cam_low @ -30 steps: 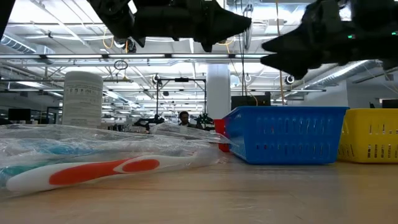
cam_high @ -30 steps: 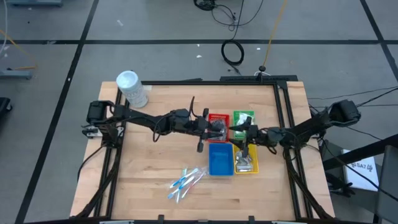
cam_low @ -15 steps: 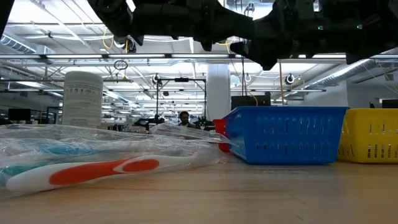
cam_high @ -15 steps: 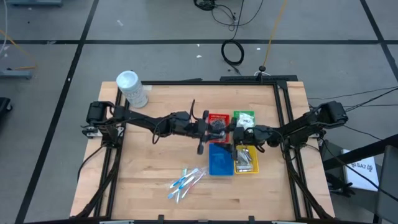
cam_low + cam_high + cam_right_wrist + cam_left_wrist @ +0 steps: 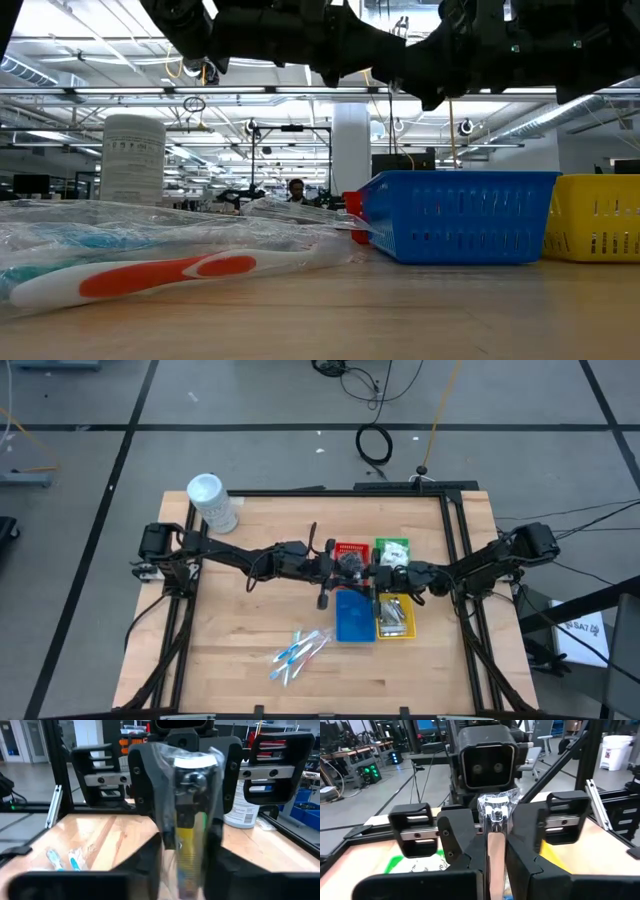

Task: Pick & Place Travel size toiletries
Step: Put the silver nail cutter into the yellow bin

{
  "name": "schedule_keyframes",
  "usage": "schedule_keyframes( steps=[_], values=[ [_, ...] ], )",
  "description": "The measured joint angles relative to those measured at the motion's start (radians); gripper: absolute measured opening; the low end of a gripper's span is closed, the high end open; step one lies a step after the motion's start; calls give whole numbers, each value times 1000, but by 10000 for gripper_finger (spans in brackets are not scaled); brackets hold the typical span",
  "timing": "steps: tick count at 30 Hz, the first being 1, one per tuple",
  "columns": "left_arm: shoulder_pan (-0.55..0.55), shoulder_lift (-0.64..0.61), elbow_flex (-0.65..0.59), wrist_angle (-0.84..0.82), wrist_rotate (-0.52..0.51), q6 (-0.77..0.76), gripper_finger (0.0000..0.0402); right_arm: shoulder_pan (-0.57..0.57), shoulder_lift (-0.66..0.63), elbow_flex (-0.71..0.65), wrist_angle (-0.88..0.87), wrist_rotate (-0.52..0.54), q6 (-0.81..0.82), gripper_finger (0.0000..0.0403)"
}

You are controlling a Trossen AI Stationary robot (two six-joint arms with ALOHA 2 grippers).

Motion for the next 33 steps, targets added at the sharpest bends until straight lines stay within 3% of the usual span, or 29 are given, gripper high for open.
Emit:
schedule_keyframes(
  steps=[4,12,16,20,23,28,33],
  values=[
    [-1,0,0,-7,6,-7,34,-1,0,1,-19,-13,-13,34],
    [-1,-1,0,-9,-22,-23,36,-1,-1,1,-35,-11,-21,34],
    [-27,-48,0,-67,-175,-45,70,-7,-1,5,-42,-3,1,34],
    [-72,-117,2,-96,-372,11,143,-22,-1,0,-94,-31,10,34],
    [-102,-168,3,-137,-465,65,202,-25,-15,-2,-134,-40,10,34],
    [-144,-280,3,-332,-632,134,270,-18,-110,-1,-297,-58,36,34],
    [-125,-340,1,-684,-836,-30,293,25,-282,0,-578,-101,155,34]
  ],
)
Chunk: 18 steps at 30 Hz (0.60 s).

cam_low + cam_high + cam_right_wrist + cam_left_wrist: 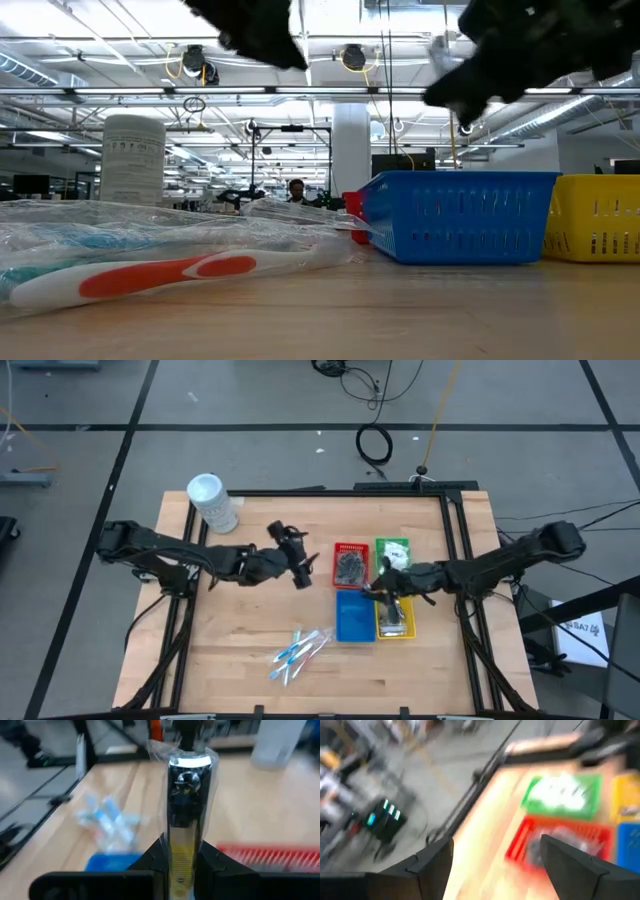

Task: Pick & Place Travel size toiletries
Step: Put the silver nail cutter into the yellow bin

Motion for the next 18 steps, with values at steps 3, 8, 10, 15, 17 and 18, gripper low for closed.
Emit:
schedule_keyframes(
  steps=[3,8,10,15,17,18],
  values=[
    [23,-2,0,-196,-46,-164,293,55,-87,0,-181,-6,122,34],
    [57,28,0,-387,-64,-385,294,176,-158,-41,-305,5,338,34],
    [63,45,0,-404,-66,-429,294,223,-172,-75,-305,6,418,34],
    [76,64,0,-396,-68,-444,294,326,-176,-166,-302,66,570,34],
    [76,66,0,-399,-66,-442,294,346,-176,-187,-290,94,610,36],
    [77,67,0,-387,-67,-442,294,351,-176,-196,-279,106,629,42]
  ],
)
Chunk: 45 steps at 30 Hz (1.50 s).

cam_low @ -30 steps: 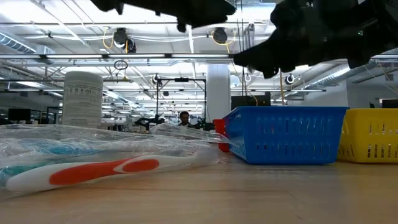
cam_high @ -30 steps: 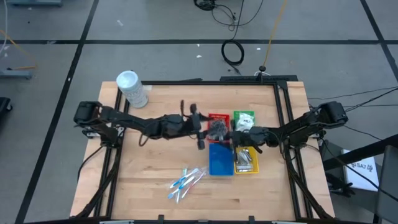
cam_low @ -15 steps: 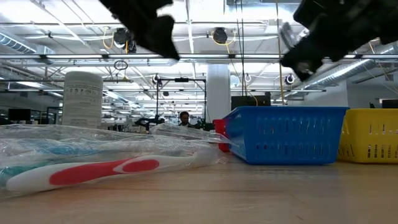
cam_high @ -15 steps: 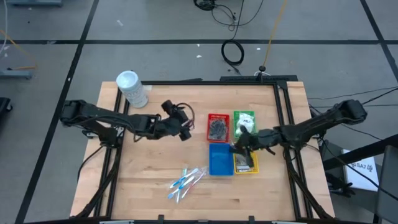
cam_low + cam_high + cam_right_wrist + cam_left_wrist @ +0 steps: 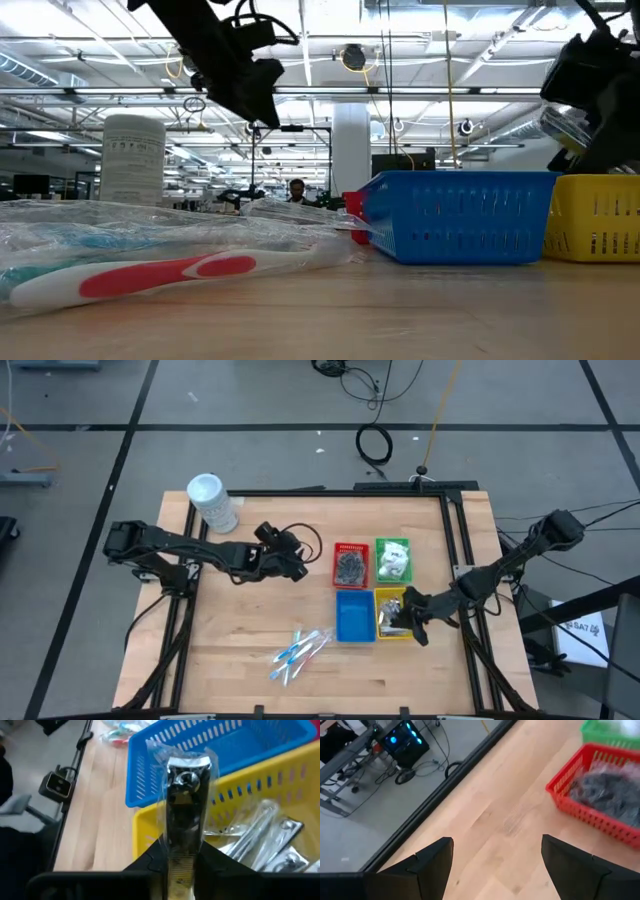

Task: Pick & Place Travel size toiletries
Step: Put the silver nail cutter into the yellow bin, then put the blue toothbrush into the blue bin

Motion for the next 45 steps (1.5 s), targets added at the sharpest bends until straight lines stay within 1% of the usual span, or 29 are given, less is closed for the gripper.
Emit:
schedule_keyframes(
  steps=[3,7,10,14,18,23,26,28,30,31,34,38,45],
  values=[
    [0,5,0,2,0,0,294,1,-2,-23,64,7,15,87],
    [1,5,0,1,3,-4,294,-3,-2,-46,149,6,-26,148],
    [0,5,0,-1,8,-8,294,-3,-2,-50,171,6,-49,185],
    [0,5,0,-2,9,-9,294,-3,-2,-50,178,7,-72,219],
    [0,5,0,-1,9,-10,294,-3,-2,-50,224,7,-142,236],
    [0,5,0,-2,11,-10,294,-4,-25,-50,360,6,-298,236],
    [0,5,0,-3,38,-10,294,-4,-45,-50,379,-30,-319,228],
    [0,5,0,-5,62,-10,294,-5,-45,-50,374,-102,-294,221],
    [0,5,0,-4,75,-10,294,-5,-34,-50,364,-180,-227,209],
    [0,5,0,-4,82,-10,294,-5,-24,-50,364,-201,-190,203],
    [0,5,0,-4,86,-10,294,-5,8,-50,369,-198,-116,182],
    [4,5,0,-4,86,-13,294,-7,66,-46,366,-198,-60,160],
    [5,5,0,-3,86,-34,294,-18,157,-9,364,-199,-57,133]
  ],
)
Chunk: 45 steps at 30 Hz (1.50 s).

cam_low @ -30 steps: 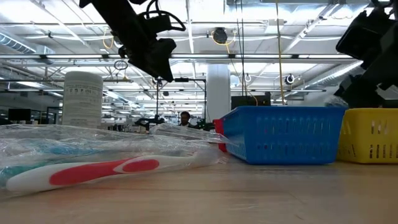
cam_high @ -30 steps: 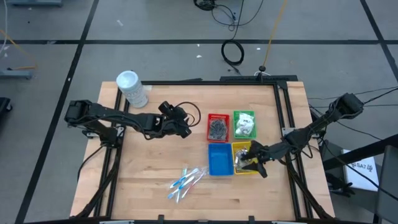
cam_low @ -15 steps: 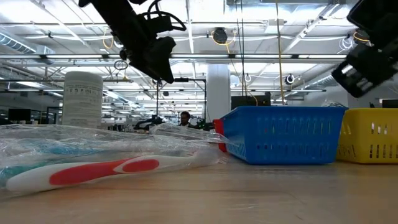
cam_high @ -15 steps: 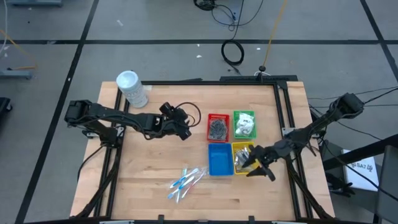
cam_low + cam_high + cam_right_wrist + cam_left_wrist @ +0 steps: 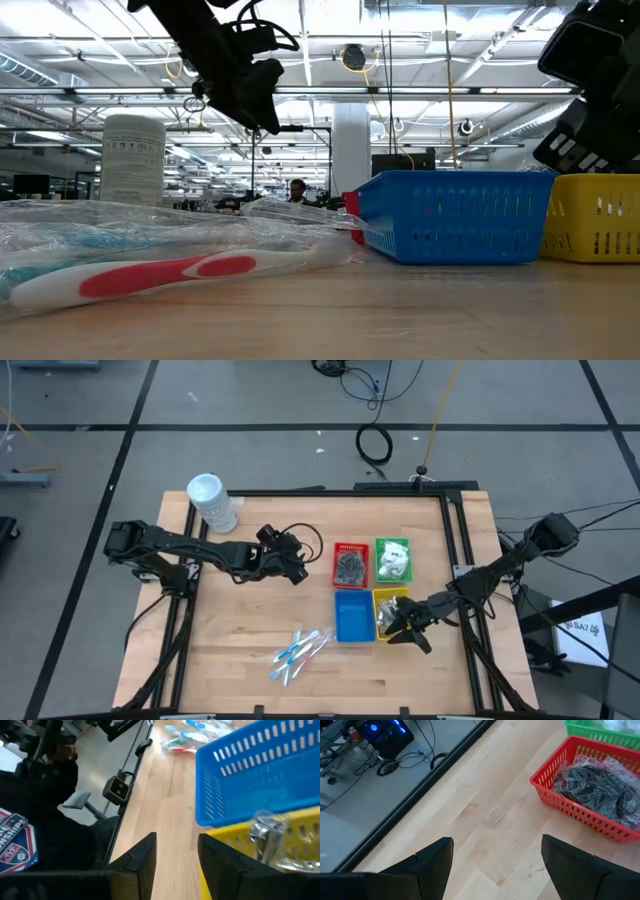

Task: Pick & Place Travel size toiletries
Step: Put the blue toothbrush into the blue bin

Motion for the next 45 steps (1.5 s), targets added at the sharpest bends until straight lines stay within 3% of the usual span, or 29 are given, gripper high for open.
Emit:
schedule_keyframes(
  steps=[9,19,27,30,37,42,45],
  values=[
    [0,0,0,5,0,-3,294,-21,69,66,-162,75,-24,93],
    [0,0,0,1,0,-2,294,-85,-13,71,-192,88,-93,59],
    [-1,0,0,-6,16,-2,294,-105,-143,72,-424,313,-202,21],
    [-1,0,0,-18,110,-11,294,-99,-198,72,-350,315,-362,9],
    [-50,9,0,-74,558,-216,294,-84,-350,72,-157,318,-811,4],
    [-214,57,0,-108,558,-319,294,-110,-437,72,-142,331,-1007,5],
    [-301,113,37,-127,515,-373,294,-127,-466,72,-144,413,-1044,2]
  ],
)
